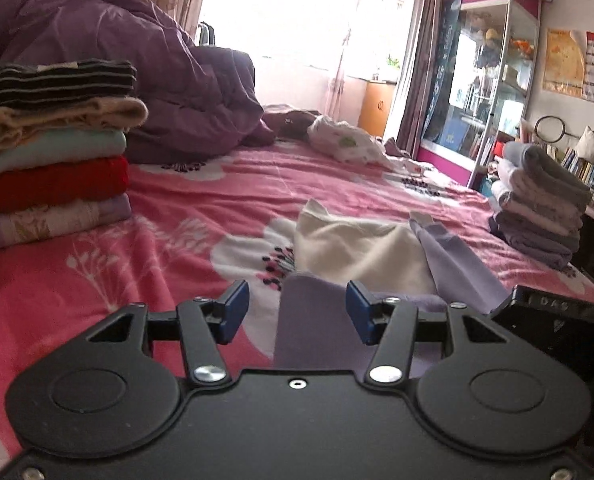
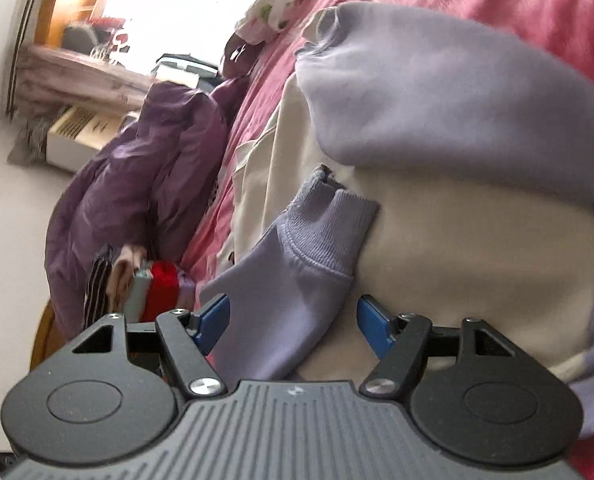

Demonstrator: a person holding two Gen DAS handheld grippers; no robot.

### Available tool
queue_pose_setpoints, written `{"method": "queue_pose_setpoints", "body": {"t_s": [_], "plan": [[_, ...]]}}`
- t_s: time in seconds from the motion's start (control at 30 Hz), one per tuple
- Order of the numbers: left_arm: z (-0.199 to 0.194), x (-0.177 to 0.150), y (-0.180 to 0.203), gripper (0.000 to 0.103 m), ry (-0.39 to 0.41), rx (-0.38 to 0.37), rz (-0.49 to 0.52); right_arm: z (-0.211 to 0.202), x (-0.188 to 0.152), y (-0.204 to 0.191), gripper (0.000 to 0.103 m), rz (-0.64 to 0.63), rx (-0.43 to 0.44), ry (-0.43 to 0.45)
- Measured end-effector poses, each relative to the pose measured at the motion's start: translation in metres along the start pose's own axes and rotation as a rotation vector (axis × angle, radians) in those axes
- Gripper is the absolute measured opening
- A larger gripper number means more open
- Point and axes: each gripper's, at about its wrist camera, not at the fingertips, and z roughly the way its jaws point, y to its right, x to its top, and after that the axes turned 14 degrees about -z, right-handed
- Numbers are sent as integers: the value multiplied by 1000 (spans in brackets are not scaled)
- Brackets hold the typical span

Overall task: Fold clothes
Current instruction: 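Grasp the ribbed lavender cuff with the right tool and lift it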

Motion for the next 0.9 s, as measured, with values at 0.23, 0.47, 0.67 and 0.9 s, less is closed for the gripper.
{"method": "queue_pose_setpoints", "body": {"t_s": [0.23, 0.47, 0.67, 0.9], "plan": [[2, 6, -14, 53, 0, -19, -46, 12, 3, -9, 65, -35, -39, 72], [10, 6, -25, 53, -37, -7, -57, 21, 7, -7, 58, -48, -52, 132], [16, 0, -31, 55, -104, -22, -87, 8, 26, -17, 14, -129, -41, 141], [16, -12, -14, 62, -185, -95, -3, -7, 49, -29, 9, -224, -28, 153]]}}
